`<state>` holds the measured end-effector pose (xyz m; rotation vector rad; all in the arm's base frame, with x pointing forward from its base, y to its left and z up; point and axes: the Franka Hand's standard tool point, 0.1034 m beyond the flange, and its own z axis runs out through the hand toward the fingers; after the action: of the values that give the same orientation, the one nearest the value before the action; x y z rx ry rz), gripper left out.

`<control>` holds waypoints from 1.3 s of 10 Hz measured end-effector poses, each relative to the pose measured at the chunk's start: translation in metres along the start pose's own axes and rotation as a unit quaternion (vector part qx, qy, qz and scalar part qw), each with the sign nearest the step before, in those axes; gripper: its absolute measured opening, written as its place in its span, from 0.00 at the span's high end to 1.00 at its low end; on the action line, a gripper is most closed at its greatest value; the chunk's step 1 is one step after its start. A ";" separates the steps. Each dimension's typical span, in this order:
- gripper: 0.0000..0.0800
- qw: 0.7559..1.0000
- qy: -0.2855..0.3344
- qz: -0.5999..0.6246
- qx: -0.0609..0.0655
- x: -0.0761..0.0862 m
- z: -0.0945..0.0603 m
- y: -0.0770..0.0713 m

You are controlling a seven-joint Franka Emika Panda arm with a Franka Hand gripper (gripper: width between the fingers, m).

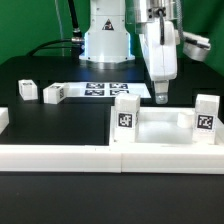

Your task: Assemble square table

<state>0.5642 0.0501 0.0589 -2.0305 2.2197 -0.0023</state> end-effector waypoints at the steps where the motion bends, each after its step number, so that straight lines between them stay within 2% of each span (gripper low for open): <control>1: 0.19 1.000 0.012 0.001 0.007 0.002 0.008 0.012; 2: 0.19 1.000 0.021 -0.004 0.003 -0.001 0.021 0.023; 3: 0.19 1.000 0.026 -0.008 -0.001 0.001 0.028 0.026; 6: 0.19 0.999 0.030 -0.010 -0.013 0.003 0.040 0.033; 7: 0.19 0.999 0.030 -0.010 -0.013 0.002 0.039 0.033; 8: 0.36 0.999 0.030 -0.010 -0.013 0.003 0.040 0.033; 9: 0.36 0.999 0.031 -0.010 -0.013 0.003 0.040 0.033; 11: 0.70 0.999 0.031 -0.010 -0.014 0.003 0.040 0.033; 12: 0.70 0.999 0.031 -0.010 -0.014 0.003 0.040 0.034; 13: 0.91 0.999 0.031 -0.010 -0.013 0.003 0.040 0.033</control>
Offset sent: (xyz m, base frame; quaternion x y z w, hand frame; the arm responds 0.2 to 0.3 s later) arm -0.0063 0.0052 -0.0228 -0.0137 0.0029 0.0073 0.9999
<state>0.5349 0.0537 0.0155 -2.0943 2.2473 -0.0384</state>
